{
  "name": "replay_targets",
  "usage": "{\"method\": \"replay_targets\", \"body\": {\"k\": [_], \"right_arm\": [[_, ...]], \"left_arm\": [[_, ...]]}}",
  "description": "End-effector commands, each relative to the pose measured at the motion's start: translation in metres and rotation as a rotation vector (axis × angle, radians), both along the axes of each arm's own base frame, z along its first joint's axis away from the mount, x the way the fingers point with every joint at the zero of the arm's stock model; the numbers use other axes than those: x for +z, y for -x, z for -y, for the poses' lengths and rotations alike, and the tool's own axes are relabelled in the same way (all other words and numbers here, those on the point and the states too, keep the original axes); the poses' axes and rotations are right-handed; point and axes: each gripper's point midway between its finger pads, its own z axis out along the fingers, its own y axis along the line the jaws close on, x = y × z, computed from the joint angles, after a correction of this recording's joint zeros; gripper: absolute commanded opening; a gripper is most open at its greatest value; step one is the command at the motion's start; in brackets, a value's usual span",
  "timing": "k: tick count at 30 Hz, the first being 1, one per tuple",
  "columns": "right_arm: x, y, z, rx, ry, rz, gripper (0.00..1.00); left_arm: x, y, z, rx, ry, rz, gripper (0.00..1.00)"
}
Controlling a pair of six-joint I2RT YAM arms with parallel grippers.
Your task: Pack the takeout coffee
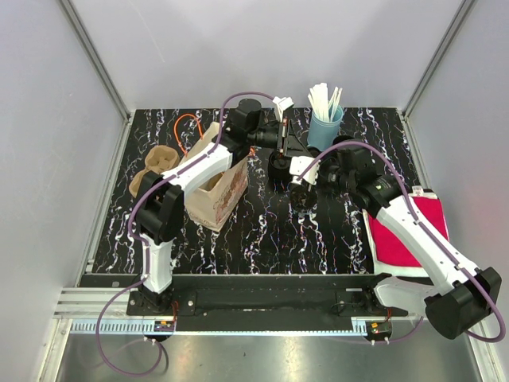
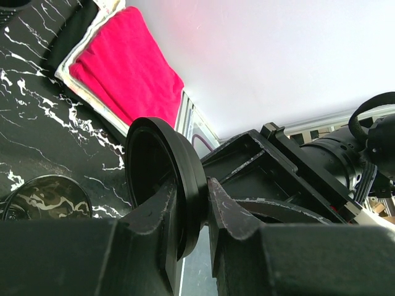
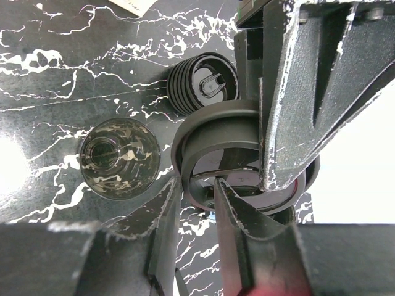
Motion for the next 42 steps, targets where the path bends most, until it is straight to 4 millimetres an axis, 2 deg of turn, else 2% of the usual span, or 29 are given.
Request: {"method": "replay_targets", "body": {"k": [1,10,20,25,27,29,31,33,35,36,37,39,40,42], "right_arm": [[0.016,-0.013,-0.006,-0.005,-0.035,0.091,0.36],[0.017,-0.022,-0.006,-0.018,-0.031,0.139,0.38],[0.016,-0.026,-0.005,-0.028,-0.035,0.175,0.21],[0.018,-0.026,-0.006,-0.029,-0.041,0.177,0.09],[0.020,-0.025,-0.006,-0.029,-0.041,0.173,0.08],[0.019,-0.022,-0.005,-0.027,-0.039,0.156,0.06],[0.019,-0.017,-0.005,-0.022,-0.043,0.128,0.05],[0.026,-0.013,-0.006,-0.017,-0.053,0.115,0.05],[0.024,-0.004,-0.005,-0.006,-0.052,0.068,0.04],[0.031,-0.001,-0.006,-0.002,-0.060,0.068,0.04],[0.028,0.005,-0.004,0.000,-0.057,0.037,0.04],[0.037,0.009,-0.003,0.000,-0.067,0.032,0.04],[0.039,0.014,-0.002,0.001,-0.069,0.020,0.04],[0.042,0.017,0.000,-0.001,-0.071,0.016,0.03]], "left_arm": [[0.030,0.023,-0.002,-0.089,0.070,0.036,0.06],[0.029,0.024,-0.002,-0.097,0.079,0.024,0.06],[0.033,0.025,-0.002,-0.104,0.098,0.017,0.05],[0.033,0.026,-0.002,-0.109,0.101,0.020,0.08],[0.036,0.027,-0.002,-0.111,0.105,0.027,0.17],[0.036,0.026,-0.002,-0.112,0.107,0.037,0.19],[0.037,0.024,-0.002,-0.115,0.104,0.060,0.27],[0.034,0.020,-0.004,-0.106,0.086,0.065,0.43],[0.038,0.015,-0.005,-0.098,0.088,0.108,0.49],[0.035,0.012,-0.009,-0.093,0.065,0.094,0.56],[0.042,0.004,-0.009,-0.079,0.067,0.180,0.72],[0.038,-0.005,-0.018,-0.047,0.006,0.185,0.85],[0.048,-0.013,-0.019,-0.026,0.006,0.277,0.95],[0.056,-0.021,-0.027,0.003,-0.024,0.313,0.99]]}}
